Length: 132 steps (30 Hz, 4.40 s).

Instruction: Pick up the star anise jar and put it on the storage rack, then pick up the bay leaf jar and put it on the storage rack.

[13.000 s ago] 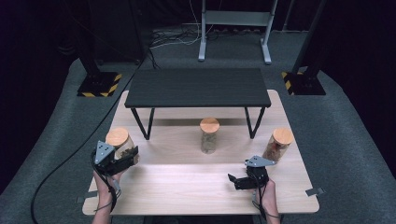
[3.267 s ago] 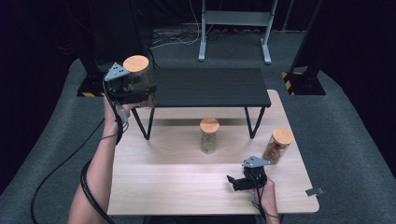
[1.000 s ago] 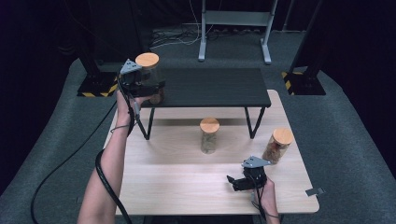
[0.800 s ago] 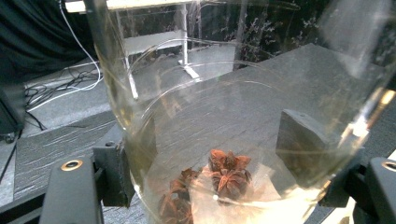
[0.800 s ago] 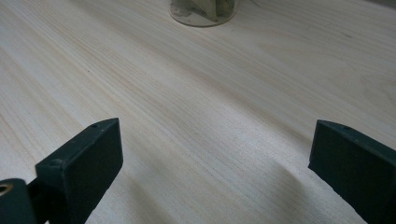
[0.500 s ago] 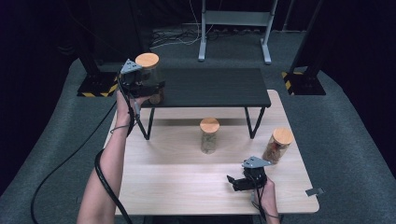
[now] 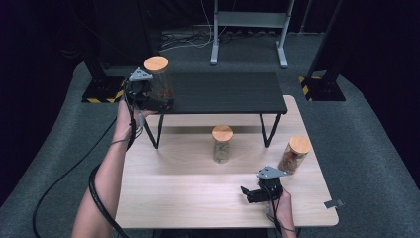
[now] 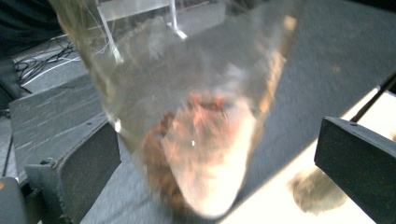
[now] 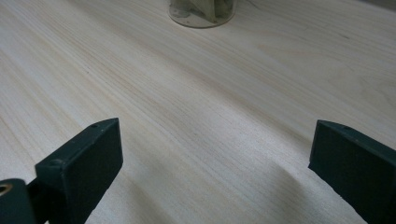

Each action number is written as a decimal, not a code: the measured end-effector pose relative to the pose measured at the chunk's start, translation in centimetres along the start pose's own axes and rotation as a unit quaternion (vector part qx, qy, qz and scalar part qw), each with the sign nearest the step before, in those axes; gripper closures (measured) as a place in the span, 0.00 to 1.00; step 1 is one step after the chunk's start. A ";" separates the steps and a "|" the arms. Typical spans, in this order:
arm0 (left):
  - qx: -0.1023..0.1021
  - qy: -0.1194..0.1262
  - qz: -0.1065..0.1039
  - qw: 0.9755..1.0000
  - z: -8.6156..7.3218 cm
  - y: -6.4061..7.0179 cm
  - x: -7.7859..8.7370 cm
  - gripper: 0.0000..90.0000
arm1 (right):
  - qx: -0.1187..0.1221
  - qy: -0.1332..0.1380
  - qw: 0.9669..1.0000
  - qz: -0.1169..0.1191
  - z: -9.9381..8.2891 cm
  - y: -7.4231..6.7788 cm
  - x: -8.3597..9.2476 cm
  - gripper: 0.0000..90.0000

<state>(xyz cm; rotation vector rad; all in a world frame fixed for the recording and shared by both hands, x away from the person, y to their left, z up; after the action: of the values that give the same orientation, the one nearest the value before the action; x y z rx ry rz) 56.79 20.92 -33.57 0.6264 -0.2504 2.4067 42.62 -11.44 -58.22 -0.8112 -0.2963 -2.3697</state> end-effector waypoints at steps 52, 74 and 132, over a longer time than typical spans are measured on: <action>0.082 -0.132 0.071 0.985 -28.9 5.7 -1.1 0.00 | -0.004 0.016 1.000 0.004 0.2 0.1 0.2 0.02; 0.102 -0.127 0.082 0.983 -29.0 5.2 -0.8 0.00 | -0.002 0.020 1.000 -0.002 0.3 0.1 0.3 0.01; 0.100 -0.131 0.094 0.982 -29.1 5.3 -0.8 0.00 | 0.033 0.149 0.988 0.009 13.2 -1.3 -7.7 0.00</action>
<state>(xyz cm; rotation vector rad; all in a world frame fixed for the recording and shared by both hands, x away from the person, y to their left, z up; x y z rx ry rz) 43.19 25.80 -59.35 1.0586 -0.1845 2.5459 52.96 -1.64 -52.63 -0.4175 -0.2411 -2.4088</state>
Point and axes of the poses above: each handheld gripper's, and its own axes: x roughly backward along the jaws, z roughly out of its top, y roughly to its right, the point moved 9 cm from there along -x, roughly forward along the jaws, and after that the axes turned 2 degrees about -z, right-handed, at the moved point
